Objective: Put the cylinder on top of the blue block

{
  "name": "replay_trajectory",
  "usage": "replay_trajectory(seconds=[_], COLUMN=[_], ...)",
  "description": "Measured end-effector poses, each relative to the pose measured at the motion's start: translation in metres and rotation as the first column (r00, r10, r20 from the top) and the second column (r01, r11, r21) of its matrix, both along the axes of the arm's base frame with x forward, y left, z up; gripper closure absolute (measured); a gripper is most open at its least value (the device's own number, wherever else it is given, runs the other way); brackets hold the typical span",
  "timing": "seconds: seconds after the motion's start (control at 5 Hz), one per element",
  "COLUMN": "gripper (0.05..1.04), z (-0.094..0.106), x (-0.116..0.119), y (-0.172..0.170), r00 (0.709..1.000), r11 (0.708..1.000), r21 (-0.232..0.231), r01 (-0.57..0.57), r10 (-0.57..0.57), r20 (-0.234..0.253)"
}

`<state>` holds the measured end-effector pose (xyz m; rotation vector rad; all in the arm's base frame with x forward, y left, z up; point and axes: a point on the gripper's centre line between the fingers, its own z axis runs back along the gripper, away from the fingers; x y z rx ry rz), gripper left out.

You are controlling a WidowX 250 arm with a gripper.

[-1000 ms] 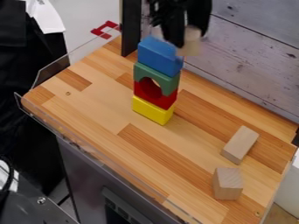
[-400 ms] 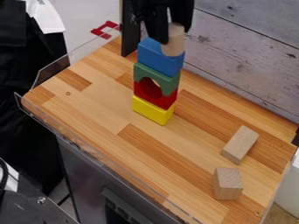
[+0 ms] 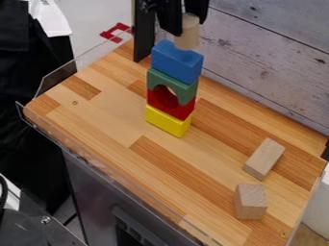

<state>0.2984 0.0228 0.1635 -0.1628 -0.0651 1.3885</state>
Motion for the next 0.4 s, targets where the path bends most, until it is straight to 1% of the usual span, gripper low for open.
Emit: replay_trajectory(seconds=[0.4], gripper=[0.565], z=[-0.0112], x=[0.0061], y=[0.004], r00=[0.999], r11=[1.0], r21=[-0.01], r01=[-0.004], r10=[0.003], r20=[-0.041])
